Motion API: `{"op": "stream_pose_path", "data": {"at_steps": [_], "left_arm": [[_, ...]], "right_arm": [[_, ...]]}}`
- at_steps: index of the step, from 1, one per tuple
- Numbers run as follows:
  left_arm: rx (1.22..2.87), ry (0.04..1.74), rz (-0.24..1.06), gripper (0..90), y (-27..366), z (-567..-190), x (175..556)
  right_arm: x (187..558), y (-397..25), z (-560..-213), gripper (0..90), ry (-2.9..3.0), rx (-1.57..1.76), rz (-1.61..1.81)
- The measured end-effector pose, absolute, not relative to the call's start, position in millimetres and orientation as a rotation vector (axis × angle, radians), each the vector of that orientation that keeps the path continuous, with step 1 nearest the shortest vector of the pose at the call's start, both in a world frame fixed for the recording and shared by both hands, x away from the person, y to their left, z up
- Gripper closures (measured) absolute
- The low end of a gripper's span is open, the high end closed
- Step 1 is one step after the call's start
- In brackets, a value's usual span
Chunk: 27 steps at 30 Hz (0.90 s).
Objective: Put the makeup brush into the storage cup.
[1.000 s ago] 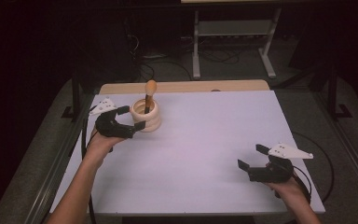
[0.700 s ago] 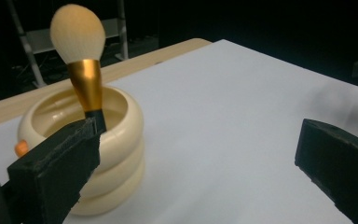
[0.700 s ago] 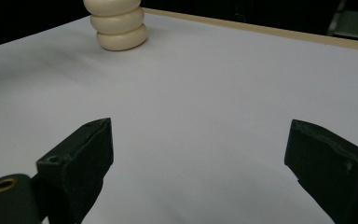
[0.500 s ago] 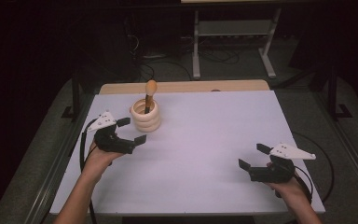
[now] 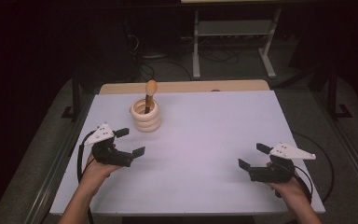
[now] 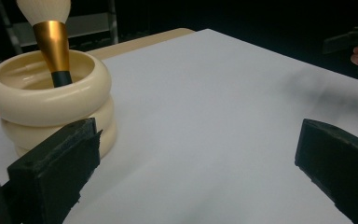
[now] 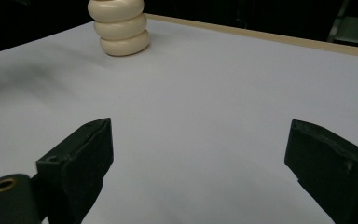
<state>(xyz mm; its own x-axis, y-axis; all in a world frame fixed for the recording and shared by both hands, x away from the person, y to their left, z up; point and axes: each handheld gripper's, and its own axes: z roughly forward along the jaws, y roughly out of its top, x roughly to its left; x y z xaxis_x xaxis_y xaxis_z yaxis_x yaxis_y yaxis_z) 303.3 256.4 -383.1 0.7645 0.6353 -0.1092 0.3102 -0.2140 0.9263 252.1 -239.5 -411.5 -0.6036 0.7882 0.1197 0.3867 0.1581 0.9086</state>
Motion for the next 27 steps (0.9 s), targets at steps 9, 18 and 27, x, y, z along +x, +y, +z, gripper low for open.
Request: {"op": "stream_pose_path", "data": {"at_steps": [9, 18, 27], "left_arm": [[1.817, 0.741, 0.346, 0.0, 260.4, -392.9, 289.9], [1.815, 0.731, 0.367, 0.0, 267.9, -401.1, 276.5], [1.816, 0.754, 0.375, 0.0, 278.6, -409.0, 268.5]], "right_arm": [[251.9, -239.2, -411.5, 7.0, 2.061, 1.116, 1.43], [251.6, -238.0, -411.6, 7.0, 2.067, 1.115, 1.428], [252.3, -237.9, -412.2, 7.0, 2.065, 1.112, 1.423]]}}
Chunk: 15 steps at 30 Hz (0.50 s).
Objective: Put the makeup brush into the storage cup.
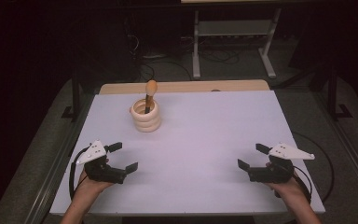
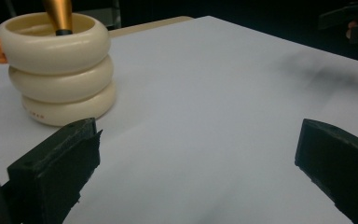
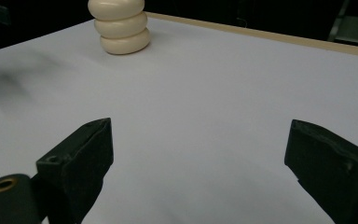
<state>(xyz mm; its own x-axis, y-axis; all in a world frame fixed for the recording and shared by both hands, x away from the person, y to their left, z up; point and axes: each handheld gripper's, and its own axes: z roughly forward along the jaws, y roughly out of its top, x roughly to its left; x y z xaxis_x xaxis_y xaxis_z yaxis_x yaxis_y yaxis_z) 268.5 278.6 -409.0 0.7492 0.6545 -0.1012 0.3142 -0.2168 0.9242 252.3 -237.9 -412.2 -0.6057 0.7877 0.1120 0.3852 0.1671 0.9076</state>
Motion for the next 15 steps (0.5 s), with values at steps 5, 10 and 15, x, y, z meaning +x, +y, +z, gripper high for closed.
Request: {"op": "stream_pose_path", "data": {"at_steps": [5, 10, 15], "left_arm": [[1.823, 0.764, 0.376, 0.0, 283.3, -414.8, 264.9], [1.829, 0.778, 0.38, 0.0, 284.8, -419.9, 265.6], [1.852, 0.771, 0.38, 0.0, 285.0, -423.7, 266.9]], "right_arm": [[252.2, -237.8, -412.4, 7.0, 2.067, 1.112, 1.421], [252.1, -237.1, -412.9, 7.0, 2.072, 1.115, 1.421], [252.2, -237.1, -413.5, 7.0, 2.074, 1.111, 1.418]]}}
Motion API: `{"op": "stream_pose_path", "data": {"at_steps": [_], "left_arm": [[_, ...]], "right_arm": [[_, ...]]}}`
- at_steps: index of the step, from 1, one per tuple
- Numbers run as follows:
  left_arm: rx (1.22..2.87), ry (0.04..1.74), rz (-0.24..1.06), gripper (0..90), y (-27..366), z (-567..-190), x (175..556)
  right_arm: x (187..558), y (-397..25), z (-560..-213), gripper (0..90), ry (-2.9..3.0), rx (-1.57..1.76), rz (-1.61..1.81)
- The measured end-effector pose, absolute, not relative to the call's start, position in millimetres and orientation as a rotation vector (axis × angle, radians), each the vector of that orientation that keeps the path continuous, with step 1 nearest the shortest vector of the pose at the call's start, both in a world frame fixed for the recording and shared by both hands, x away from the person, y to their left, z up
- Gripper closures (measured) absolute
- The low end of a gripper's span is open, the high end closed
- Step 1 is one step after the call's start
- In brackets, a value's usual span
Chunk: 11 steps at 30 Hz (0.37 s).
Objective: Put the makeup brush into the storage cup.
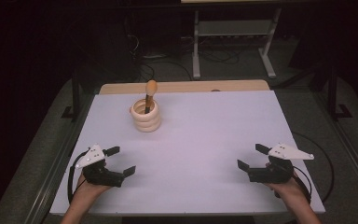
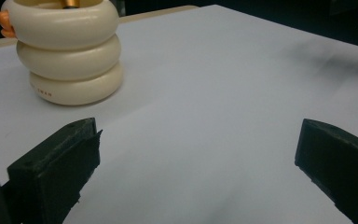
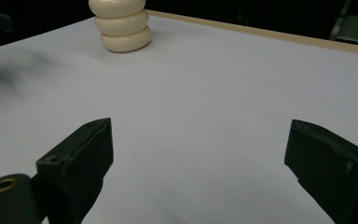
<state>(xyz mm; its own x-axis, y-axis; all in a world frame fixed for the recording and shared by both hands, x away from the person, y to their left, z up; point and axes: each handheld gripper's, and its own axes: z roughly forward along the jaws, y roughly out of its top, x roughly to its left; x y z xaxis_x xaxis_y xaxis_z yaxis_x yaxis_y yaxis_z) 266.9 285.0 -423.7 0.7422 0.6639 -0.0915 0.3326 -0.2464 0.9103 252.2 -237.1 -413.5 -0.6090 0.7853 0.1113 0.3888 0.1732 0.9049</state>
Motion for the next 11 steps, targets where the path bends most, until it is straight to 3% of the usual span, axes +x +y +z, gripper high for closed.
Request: {"op": "stream_pose_path", "data": {"at_steps": [11], "left_arm": [[1.877, 0.762, 0.375, 0.0, 283.0, -426.5, 266.9]], "right_arm": [[251.5, -234.9, -413.8, 7.0, 2.09, 1.096, 1.405]]}}
